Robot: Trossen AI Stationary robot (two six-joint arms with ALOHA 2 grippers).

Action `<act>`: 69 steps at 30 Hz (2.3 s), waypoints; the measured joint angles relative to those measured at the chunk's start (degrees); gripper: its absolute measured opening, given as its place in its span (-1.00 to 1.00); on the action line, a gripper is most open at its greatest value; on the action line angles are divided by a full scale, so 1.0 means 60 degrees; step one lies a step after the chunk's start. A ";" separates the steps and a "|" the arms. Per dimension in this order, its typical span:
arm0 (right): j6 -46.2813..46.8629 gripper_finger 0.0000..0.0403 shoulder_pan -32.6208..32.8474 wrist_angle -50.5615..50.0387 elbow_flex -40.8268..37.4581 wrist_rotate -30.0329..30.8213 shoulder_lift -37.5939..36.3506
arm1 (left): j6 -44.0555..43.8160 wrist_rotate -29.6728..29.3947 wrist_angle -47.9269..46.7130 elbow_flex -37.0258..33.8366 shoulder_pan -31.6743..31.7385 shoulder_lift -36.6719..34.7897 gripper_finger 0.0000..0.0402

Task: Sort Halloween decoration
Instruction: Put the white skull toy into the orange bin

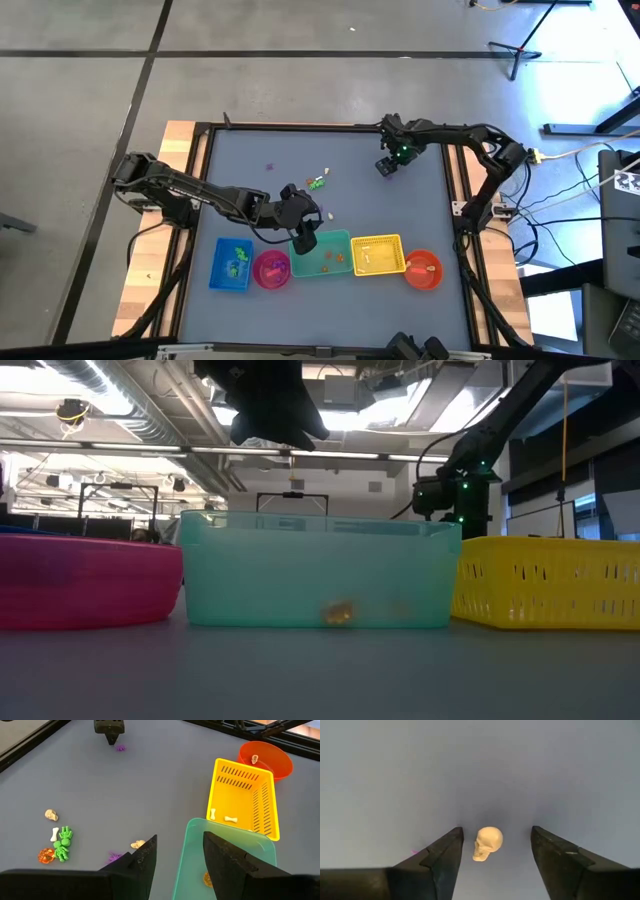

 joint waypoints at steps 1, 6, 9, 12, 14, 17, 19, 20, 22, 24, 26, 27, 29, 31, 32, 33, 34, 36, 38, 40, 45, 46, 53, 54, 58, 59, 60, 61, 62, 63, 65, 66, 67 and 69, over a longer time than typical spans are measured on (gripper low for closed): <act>0.0002 0.12 0.0000 0.0000 -0.0002 -0.0016 0.0004 | 0.0000 -0.0004 0.0000 -0.0002 -0.0001 0.0000 -0.28; 0.0002 -0.07 0.0000 0.0004 -0.0006 -0.0086 0.0011 | 0.0001 -0.0004 0.0001 0.0000 0.0000 0.0000 -0.28; 0.0002 -0.16 0.0000 0.0004 -0.0009 -0.0097 0.0018 | 0.0004 -0.0004 0.0000 0.0001 0.0000 0.0000 -0.28; 0.0002 -0.23 0.0000 0.0004 -0.0016 -0.0097 0.0018 | 0.0004 -0.0007 0.0004 -0.0002 -0.0003 0.0000 -0.28; 0.0002 -0.28 0.0000 0.0004 -0.0016 -0.0097 0.0022 | 0.0004 -0.0007 0.0004 -0.0003 -0.0003 0.0000 -0.28; 0.0002 -0.34 0.0007 0.0007 -0.0016 -0.0101 0.0022 | 0.0007 -0.0011 0.0004 -0.0003 -0.0003 0.0000 -0.28; 0.0002 -0.38 0.0007 0.0004 -0.0016 -0.0111 0.0022 | 0.0004 -0.0011 0.0004 -0.0003 -0.0003 0.0000 -0.28; 0.0002 -0.40 0.0007 0.0004 -0.0016 -0.0111 0.0022 | 0.0004 -0.0011 0.0004 -0.0003 -0.0003 0.0000 -0.28; 0.0002 -0.44 0.0007 0.0002 -0.0016 -0.0122 0.0025 | 0.0007 -0.0011 0.0004 -0.0002 -0.0003 0.0000 -0.28; 0.0002 -0.49 0.0007 0.0000 -0.0017 -0.0156 0.0025 | 0.0007 -0.0011 0.0004 0.0000 -0.0002 0.0000 -0.28; 0.0002 -0.54 0.0007 -0.0004 -0.0020 -0.0173 0.0025 | 0.0007 -0.0011 0.0004 -0.0003 -0.0002 0.0000 -0.28; 0.0002 -0.56 0.0007 -0.0004 -0.0020 -0.0173 0.0025 | 0.0007 -0.0011 0.0004 -0.0002 -0.0003 0.0000 -0.28; 0.0002 -0.60 0.0007 -0.0007 -0.0020 -0.0173 0.0025 | 0.0007 -0.0011 0.0004 -0.0001 -0.0003 0.0000 -0.28; 0.0002 -0.64 0.0007 -0.0007 -0.0020 -0.0173 0.0025 | 0.0007 -0.0011 0.0004 0.0001 -0.0003 0.0000 -0.28; 0.0002 -0.66 0.0007 -0.0007 -0.0020 -0.0173 0.0025 | 0.0007 -0.0011 0.0004 -0.0003 -0.0003 0.0000 -0.28; 0.0002 -0.67 0.0007 -0.0007 -0.0020 -0.0173 0.0025 | 0.0007 -0.0014 0.0004 -0.0002 -0.0003 0.0000 -0.28; 0.0001 -0.68 0.0007 -0.0011 -0.0020 -0.0175 0.0025 | 0.0011 -0.0012 0.0004 -0.0001 -0.0002 0.0000 -0.28; -0.0002 -0.68 0.0007 -0.0011 -0.0020 -0.0206 0.0025 | 0.0011 -0.0011 0.0004 -0.0001 -0.0003 0.0000 -0.28; -0.0003 -0.68 -0.0003 -0.0011 -0.0020 -0.0300 0.0025 | 0.0011 -0.0015 0.0004 -0.0003 -0.0003 0.0000 -0.28; -0.0006 -0.68 -0.0004 -0.0014 -0.0020 -0.0369 0.0020 | 0.0011 -0.0014 0.0004 -0.0003 -0.0003 0.0000 -0.28; -0.0031 -0.69 -0.0001 0.0014 -0.0052 -0.0369 -0.0338 | 0.0011 -0.0015 0.0005 -0.0002 -0.0003 0.0000 -0.28; -0.0035 -0.69 0.0000 -0.0019 -0.0065 -0.0367 -0.0430 | 0.0011 -0.0015 0.0007 -0.0002 -0.0001 0.0000 -0.28; -0.0035 -0.69 0.0000 -0.0938 -0.0064 -0.0441 -0.1316 | 0.0011 -0.0015 0.0007 0.0001 -0.0003 0.0000 -0.28; -0.0035 -0.69 0.0000 -0.1123 -0.0064 -0.0441 -0.1441 | 0.0011 -0.0015 0.0007 -0.0001 -0.0003 0.0000 -0.28; -0.0042 -0.69 0.0007 -0.1992 -0.0053 -0.1034 -0.1943 | 0.0011 -0.0015 0.0007 -0.0003 0.0000 0.0000 -0.28; -0.0038 -0.69 0.0007 -0.2205 -0.0053 -0.1312 -0.2059 | 0.0011 -0.0015 0.0007 -0.0002 -0.0003 0.0000 -0.28; -0.0038 -0.69 0.0029 -0.2401 -0.0053 -0.1624 -0.2204 | 0.0011 -0.0015 0.0007 -0.0003 -0.0001 0.0000 -0.28; -0.0043 -0.69 0.0124 -0.2614 -0.0053 -0.1924 -0.2357 | 0.0011 -0.0015 0.0007 -0.0003 0.0000 0.0000 -0.28; -0.0040 -0.69 0.0241 -0.2829 -0.0049 -0.2113 -0.2492 | 0.0011 -0.0015 0.0007 0.0001 0.0000 0.0000 -0.28; -0.0035 -0.69 0.0417 -0.3003 -0.0046 -0.2225 -0.2634 | 0.0011 -0.0015 0.0007 -0.0002 0.0000 0.0000 -0.28; -0.0035 -0.69 0.0888 -0.3353 -0.0047 -0.2330 -0.2985 | 0.0011 -0.0015 0.0007 -0.0003 0.0000 0.0000 -0.28; -0.0026 -0.69 0.1179 -0.3489 -0.0046 -0.2348 -0.3159 | 0.0011 -0.0015 0.0007 -0.0003 0.0000 0.0000 -0.28; -0.0024 -0.69 0.1483 -0.3619 -0.0042 -0.2352 -0.3331 | 0.0011 -0.0015 0.0007 -0.0003 0.0000 0.0000 -0.28; -0.0020 -0.69 0.2150 -0.3869 -0.0042 -0.2351 -0.3631 | 0.0011 -0.0015 0.0007 -0.0003 0.0000 0.0000 -0.28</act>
